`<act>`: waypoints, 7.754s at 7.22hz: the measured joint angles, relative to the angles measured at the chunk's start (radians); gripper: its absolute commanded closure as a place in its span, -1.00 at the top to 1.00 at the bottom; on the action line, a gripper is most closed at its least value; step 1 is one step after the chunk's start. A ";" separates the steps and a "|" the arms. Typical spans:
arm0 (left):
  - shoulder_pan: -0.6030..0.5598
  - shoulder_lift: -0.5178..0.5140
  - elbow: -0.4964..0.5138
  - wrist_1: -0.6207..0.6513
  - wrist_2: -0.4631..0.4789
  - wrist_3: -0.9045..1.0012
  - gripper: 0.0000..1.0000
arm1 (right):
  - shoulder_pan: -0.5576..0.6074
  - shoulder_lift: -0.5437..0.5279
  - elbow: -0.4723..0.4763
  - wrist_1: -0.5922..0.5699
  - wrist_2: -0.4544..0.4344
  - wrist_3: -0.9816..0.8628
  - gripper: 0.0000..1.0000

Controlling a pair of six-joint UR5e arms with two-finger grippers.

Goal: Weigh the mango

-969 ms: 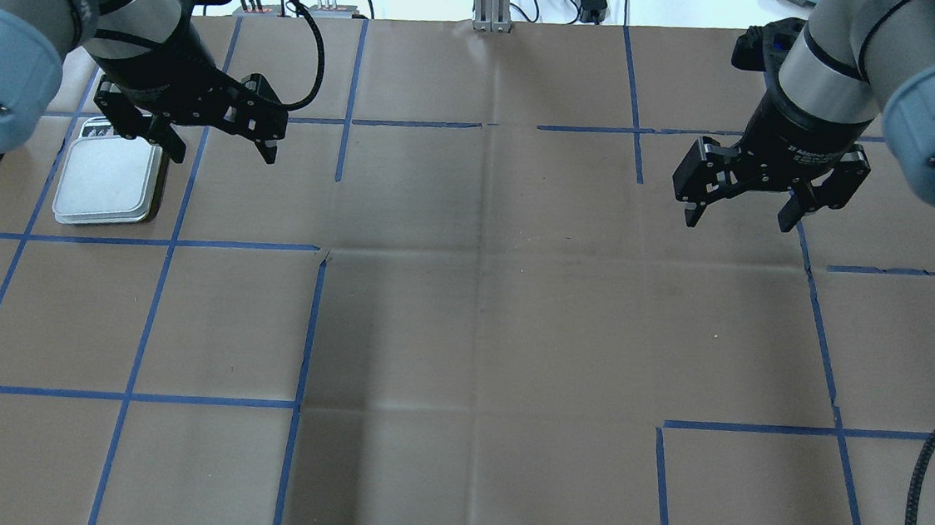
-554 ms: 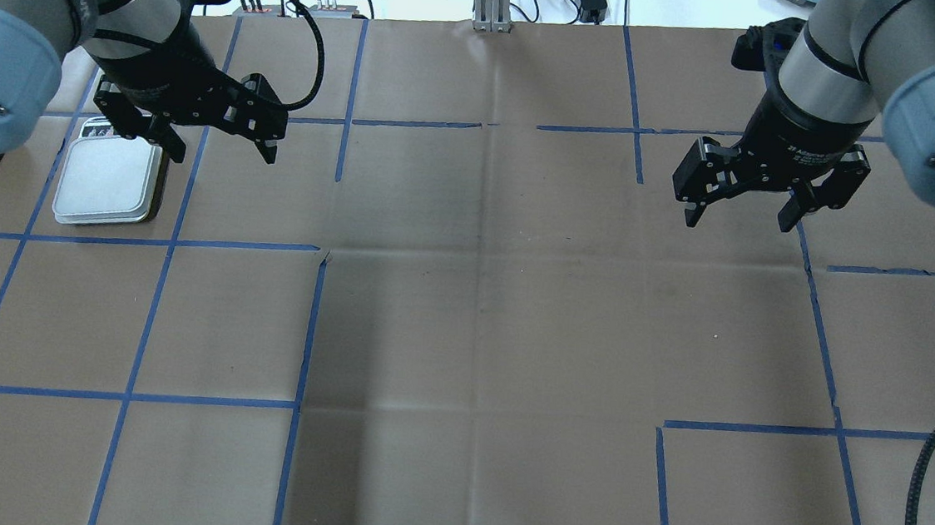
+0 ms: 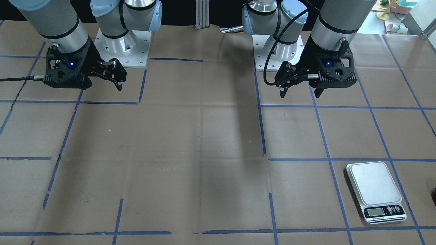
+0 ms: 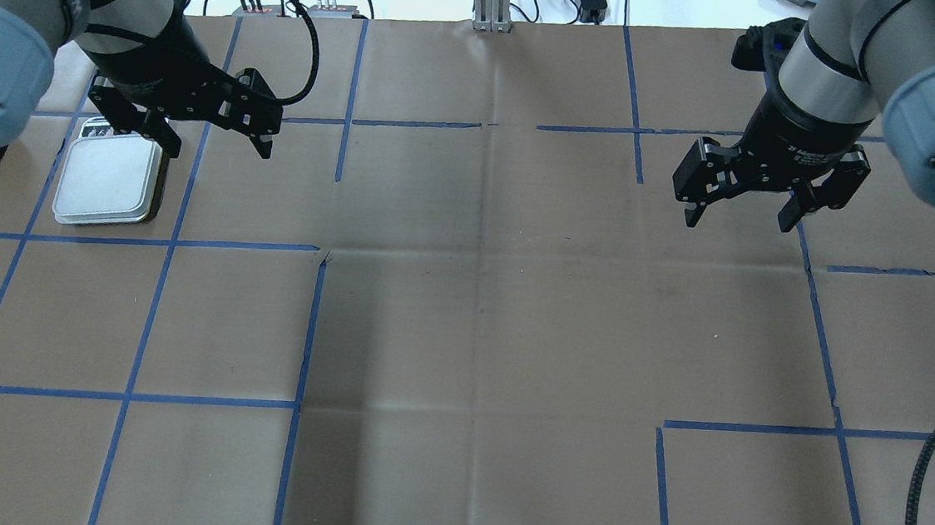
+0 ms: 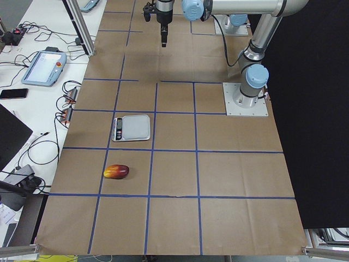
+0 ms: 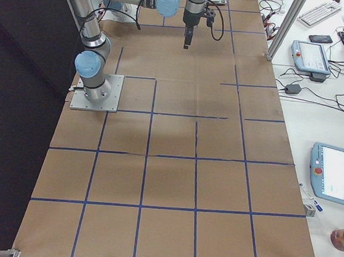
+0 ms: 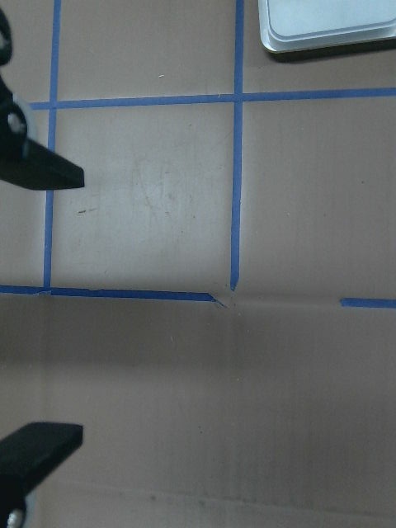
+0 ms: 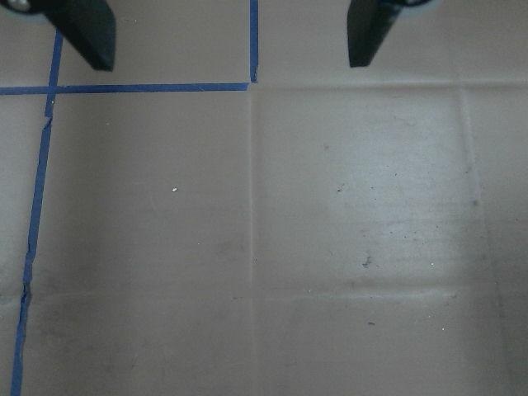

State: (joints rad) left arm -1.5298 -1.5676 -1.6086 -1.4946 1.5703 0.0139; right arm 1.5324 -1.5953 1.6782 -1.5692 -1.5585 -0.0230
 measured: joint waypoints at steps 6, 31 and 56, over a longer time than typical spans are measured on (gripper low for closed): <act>0.392 -0.168 0.132 0.017 -0.004 0.371 1.00 | 0.000 0.000 0.000 0.000 0.000 0.000 1.00; 0.720 -0.973 0.750 0.283 -0.110 0.791 0.09 | 0.000 0.000 0.000 0.000 0.000 0.000 1.00; 0.053 -0.086 0.030 0.015 -0.035 -0.142 1.00 | 0.000 0.000 0.000 0.000 0.000 0.000 1.00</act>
State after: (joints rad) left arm -1.4772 -1.6538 -1.5781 -1.4800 1.5354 -0.1283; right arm 1.5324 -1.5954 1.6781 -1.5692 -1.5585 -0.0230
